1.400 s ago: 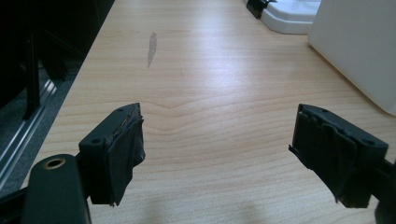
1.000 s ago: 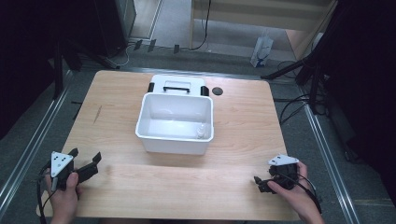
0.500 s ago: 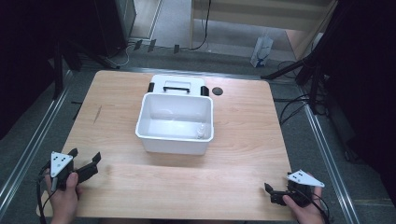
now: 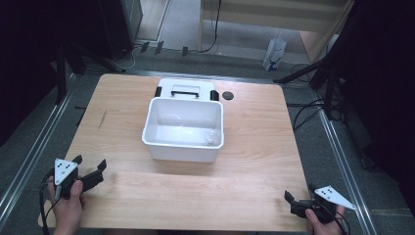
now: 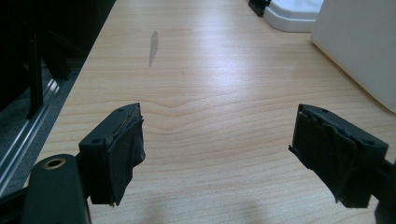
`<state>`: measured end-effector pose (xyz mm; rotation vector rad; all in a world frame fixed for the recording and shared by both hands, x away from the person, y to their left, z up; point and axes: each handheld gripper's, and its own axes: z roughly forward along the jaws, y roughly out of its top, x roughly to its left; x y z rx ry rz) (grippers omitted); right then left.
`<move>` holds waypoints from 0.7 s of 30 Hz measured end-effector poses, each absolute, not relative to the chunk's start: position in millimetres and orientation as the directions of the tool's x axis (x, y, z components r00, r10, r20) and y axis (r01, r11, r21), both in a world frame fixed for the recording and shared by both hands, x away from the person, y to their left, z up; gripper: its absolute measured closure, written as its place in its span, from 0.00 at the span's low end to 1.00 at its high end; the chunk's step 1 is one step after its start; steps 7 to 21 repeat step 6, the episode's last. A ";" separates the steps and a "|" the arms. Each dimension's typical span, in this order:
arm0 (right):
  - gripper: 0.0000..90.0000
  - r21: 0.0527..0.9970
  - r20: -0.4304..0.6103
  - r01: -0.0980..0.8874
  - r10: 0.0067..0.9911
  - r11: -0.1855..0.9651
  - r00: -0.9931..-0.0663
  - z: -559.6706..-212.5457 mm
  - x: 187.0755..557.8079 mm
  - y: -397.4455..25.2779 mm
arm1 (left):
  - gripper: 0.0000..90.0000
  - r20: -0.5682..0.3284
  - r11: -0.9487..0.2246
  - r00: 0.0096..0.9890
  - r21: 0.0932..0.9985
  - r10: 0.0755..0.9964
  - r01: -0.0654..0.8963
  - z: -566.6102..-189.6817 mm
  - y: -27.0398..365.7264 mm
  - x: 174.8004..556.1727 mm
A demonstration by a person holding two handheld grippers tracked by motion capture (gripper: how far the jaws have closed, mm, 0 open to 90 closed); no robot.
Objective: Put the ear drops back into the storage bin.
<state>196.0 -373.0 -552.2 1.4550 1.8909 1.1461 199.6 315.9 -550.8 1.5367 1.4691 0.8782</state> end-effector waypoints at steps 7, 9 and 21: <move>0.00 0.841 0.104 0.535 0.945 0.083 -0.310 -553.1 195.3 -371.9 | 0.19 -0.046 0.010 0.072 0.904 0.996 0.428 -550.9 315.2 199.8; 0.00 0.841 0.104 0.535 0.945 0.083 -0.310 -553.1 195.3 -371.9 | 0.19 -0.046 0.010 0.072 0.904 0.996 0.428 -550.9 315.2 199.8; 0.00 0.841 0.104 0.535 0.945 0.083 -0.310 -553.1 195.3 -371.9 | 0.19 -0.046 0.010 0.072 0.904 0.996 0.428 -550.9 315.2 199.8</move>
